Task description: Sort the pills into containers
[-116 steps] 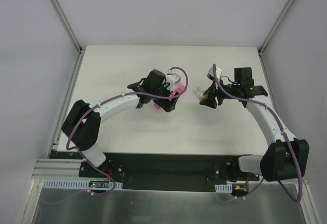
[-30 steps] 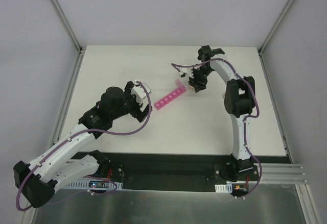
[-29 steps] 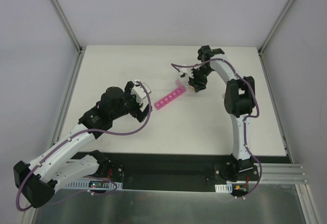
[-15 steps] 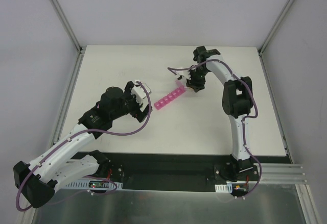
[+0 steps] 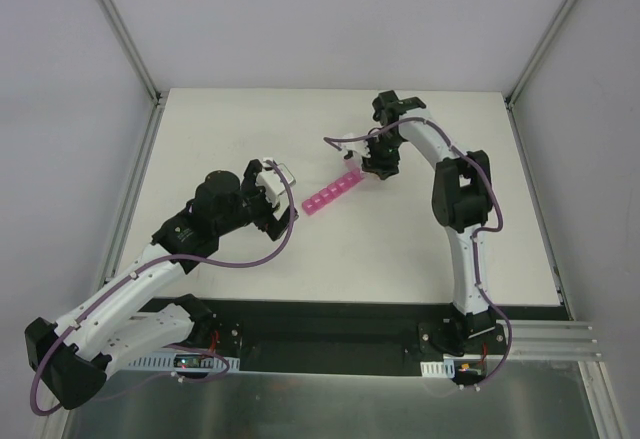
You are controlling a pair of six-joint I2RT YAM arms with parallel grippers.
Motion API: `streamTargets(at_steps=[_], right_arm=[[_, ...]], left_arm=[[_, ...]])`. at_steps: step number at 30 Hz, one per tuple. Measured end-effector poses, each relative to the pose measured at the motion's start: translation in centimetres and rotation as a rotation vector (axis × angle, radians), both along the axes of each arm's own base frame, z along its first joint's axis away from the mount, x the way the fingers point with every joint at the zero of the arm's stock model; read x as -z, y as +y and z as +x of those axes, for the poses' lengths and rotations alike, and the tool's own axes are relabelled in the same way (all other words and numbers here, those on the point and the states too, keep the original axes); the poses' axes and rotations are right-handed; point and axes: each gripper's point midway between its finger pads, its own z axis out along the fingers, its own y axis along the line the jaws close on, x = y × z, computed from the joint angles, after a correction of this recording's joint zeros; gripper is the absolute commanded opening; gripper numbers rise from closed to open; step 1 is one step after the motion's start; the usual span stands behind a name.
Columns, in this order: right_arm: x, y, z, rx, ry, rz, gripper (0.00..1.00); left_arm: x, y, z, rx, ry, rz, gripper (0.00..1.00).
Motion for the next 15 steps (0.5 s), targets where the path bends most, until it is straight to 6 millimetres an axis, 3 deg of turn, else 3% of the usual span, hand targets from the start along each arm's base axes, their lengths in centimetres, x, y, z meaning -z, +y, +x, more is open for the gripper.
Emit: streamTargets(at_steps=[15], right_arm=[[-1.1,0.8,0.7,-0.024,-0.058,-0.042,0.48]], left_arm=[[-0.2,0.1,-0.1,0.0,-0.007,-0.004,0.9]])
